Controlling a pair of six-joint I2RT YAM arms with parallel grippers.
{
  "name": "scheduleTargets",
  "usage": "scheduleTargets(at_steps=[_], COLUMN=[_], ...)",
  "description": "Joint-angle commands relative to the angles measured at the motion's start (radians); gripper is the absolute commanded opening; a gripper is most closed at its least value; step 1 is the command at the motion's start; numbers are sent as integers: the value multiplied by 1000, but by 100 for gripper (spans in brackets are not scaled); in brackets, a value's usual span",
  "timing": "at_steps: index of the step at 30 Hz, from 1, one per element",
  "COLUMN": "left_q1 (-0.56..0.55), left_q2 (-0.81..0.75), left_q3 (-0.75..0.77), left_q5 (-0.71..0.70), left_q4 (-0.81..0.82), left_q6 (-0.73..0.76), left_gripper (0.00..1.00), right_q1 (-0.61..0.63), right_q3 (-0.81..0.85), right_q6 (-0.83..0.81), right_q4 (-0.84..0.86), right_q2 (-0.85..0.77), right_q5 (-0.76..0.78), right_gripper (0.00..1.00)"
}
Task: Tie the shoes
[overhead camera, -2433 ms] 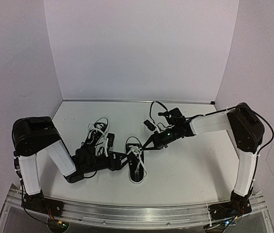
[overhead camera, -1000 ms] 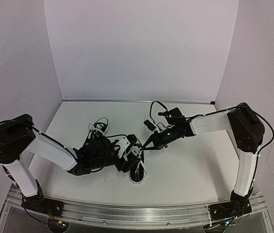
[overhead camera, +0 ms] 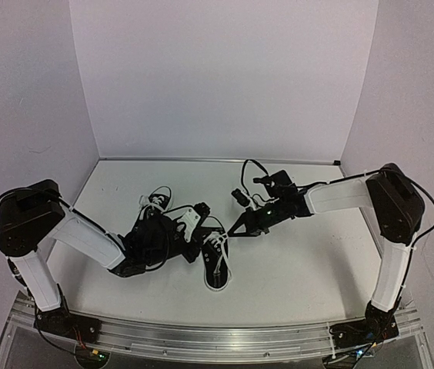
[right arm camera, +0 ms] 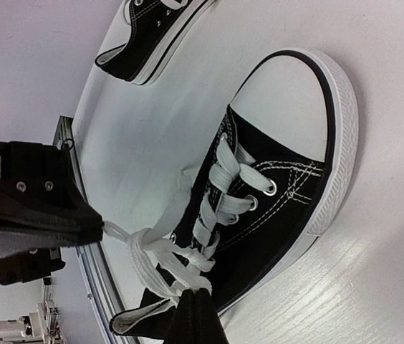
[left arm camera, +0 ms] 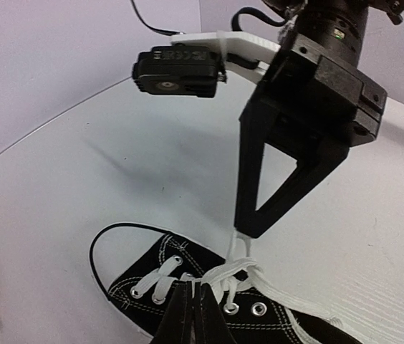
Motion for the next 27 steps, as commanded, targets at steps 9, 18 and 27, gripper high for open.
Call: scheduleTargets(at_steps=[9,18,27], left_q1=[84,132,146], left_q2=[-61,-37,-21], left_q3=[-41,-38,-34], left_q5=[-10,-16,31], left_q4=[31,3,8], left_q6=[-159,-240,-269], left_gripper=[0,0,0], right_q1=[-6,-31,-44], right_q3=[-61,-116,-127], right_q6=[0,-5,-27], right_q4=[3,-3,1], right_q2=[-58,-93,-93], right_q5=[108,137,84], right_gripper=[0,0,0])
